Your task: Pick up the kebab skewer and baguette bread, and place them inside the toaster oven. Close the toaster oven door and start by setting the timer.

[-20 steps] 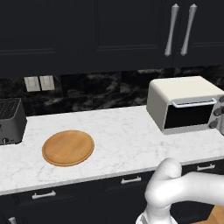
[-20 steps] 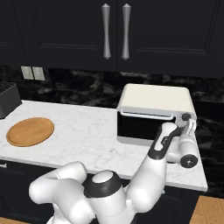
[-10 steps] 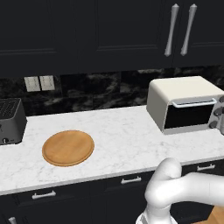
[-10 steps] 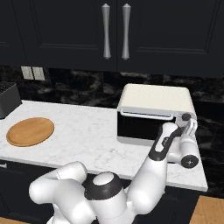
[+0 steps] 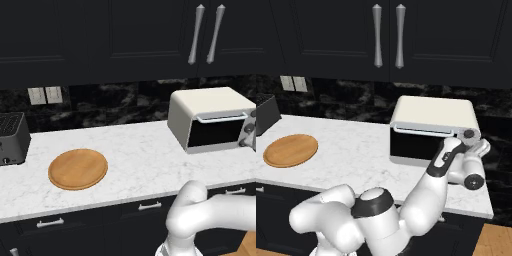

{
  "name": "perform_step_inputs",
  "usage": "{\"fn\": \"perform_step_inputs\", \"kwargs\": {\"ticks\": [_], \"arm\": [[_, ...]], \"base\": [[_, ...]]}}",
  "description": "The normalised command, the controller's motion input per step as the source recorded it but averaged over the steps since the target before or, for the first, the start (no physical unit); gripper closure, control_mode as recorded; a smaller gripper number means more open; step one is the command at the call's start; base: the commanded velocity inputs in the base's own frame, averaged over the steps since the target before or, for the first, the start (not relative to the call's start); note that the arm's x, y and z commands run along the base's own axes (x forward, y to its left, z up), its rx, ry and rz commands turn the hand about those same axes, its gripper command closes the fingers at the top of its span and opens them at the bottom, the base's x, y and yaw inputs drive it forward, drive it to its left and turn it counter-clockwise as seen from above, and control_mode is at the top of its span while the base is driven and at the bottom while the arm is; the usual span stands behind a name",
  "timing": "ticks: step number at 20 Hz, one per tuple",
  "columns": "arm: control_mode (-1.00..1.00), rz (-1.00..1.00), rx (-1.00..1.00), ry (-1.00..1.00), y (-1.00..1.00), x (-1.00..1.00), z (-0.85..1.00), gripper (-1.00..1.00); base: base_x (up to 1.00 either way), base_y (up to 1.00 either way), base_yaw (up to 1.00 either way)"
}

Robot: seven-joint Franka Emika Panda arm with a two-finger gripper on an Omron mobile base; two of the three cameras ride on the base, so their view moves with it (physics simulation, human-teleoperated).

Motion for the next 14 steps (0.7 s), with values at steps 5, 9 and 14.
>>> {"fn": "perform_step_inputs", "kwargs": {"ticks": [5, 9, 14], "arm": [[-1.0, -0.16, 0.77, 0.01, -0.32, -0.18, -0.03, 1.0], [-1.0, -0.03, 0.79, 0.06, -0.4, -0.19, 0.0, 1.0], [-1.0, 0.0, 0.77, 0.12, -0.4, -0.14, 0.0, 1.0]], "base": [[0.0, 0.0, 0.0], [0.0, 0.0, 0.0], [0.0, 0.0, 0.0]]}}
